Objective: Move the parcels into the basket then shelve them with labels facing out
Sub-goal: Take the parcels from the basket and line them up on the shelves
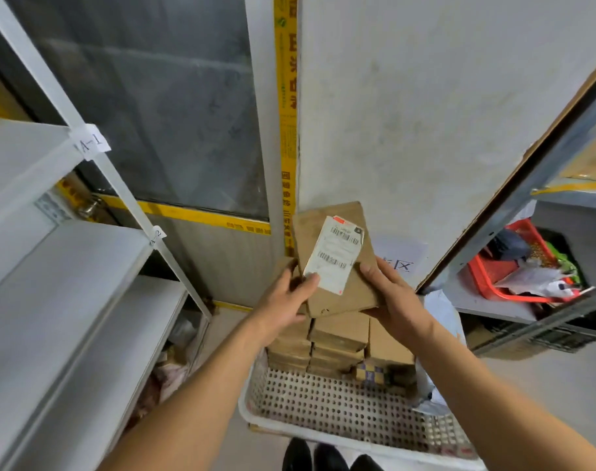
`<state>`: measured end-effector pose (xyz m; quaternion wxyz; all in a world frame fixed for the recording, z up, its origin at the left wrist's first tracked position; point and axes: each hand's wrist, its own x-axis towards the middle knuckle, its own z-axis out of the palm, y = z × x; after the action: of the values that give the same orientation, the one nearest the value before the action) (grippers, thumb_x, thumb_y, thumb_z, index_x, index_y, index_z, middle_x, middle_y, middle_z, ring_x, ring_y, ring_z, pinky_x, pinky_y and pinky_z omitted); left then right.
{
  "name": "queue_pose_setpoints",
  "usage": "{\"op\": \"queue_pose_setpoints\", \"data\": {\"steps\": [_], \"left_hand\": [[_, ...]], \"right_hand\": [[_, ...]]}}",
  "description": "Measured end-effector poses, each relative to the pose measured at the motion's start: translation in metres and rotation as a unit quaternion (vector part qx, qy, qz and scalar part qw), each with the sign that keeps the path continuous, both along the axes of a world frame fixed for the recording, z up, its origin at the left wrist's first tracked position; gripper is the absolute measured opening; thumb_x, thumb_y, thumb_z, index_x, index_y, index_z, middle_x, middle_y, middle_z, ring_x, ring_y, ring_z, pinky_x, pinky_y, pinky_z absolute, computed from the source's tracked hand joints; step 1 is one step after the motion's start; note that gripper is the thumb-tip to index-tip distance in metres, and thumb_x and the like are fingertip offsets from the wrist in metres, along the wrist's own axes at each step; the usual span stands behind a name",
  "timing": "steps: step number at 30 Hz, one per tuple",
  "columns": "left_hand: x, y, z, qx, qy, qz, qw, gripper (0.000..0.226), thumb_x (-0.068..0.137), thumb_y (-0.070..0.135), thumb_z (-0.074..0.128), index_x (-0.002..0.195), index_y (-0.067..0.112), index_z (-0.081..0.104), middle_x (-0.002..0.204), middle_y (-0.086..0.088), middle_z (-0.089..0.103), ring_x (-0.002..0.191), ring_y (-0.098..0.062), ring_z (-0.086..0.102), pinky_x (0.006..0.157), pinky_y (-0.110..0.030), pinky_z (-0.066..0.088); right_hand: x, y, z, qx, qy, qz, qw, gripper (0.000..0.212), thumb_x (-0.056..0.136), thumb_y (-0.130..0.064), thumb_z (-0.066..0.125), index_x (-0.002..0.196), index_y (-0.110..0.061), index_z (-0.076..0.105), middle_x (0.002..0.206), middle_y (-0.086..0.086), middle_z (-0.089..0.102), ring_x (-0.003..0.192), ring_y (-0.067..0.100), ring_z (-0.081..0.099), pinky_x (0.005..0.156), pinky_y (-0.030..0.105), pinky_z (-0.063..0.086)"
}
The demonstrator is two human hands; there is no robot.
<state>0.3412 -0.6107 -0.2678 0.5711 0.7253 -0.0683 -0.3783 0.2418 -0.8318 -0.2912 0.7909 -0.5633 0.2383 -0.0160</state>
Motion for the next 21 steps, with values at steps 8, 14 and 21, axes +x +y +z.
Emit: {"op": "queue_pose_setpoints", "data": {"steps": [8,14,21], "left_hand": [[-0.02,0.037,-0.006,0.042,-0.103,0.098,0.989,0.058,0.097,0.056,0.067,0.151,0.042,0.048,0.14,0.015,0.065,0.128,-0.012,0.063,0.111,-0.049,0.051],[-0.038,0.076,0.02,0.073,-0.178,0.185,0.964,0.05,0.098,0.056,0.066,0.145,0.053,0.048,0.133,0.027,0.066,0.124,-0.002,0.063,0.107,-0.039,0.053],[-0.065,0.155,0.073,0.018,-0.224,0.33,0.917,0.053,0.101,0.032,0.07,0.15,0.041,0.052,0.133,0.023,0.069,0.121,-0.003,0.067,0.102,-0.036,0.057]], "right_hand": [[0.016,0.018,0.032,-0.119,-0.018,0.191,0.974,0.046,0.102,-0.039,0.065,0.147,-0.039,0.056,0.133,-0.009,0.072,0.121,0.017,0.07,0.104,0.048,0.057],[0.041,0.052,0.057,-0.175,-0.052,0.263,0.947,0.054,0.101,-0.041,0.067,0.153,-0.032,0.053,0.133,-0.013,0.072,0.116,0.006,0.071,0.091,0.026,0.062],[0.072,0.141,0.095,-0.179,-0.113,0.323,0.923,0.053,0.099,-0.036,0.072,0.149,-0.031,0.056,0.128,-0.014,0.073,0.116,0.007,0.069,0.088,0.026,0.061]]}}
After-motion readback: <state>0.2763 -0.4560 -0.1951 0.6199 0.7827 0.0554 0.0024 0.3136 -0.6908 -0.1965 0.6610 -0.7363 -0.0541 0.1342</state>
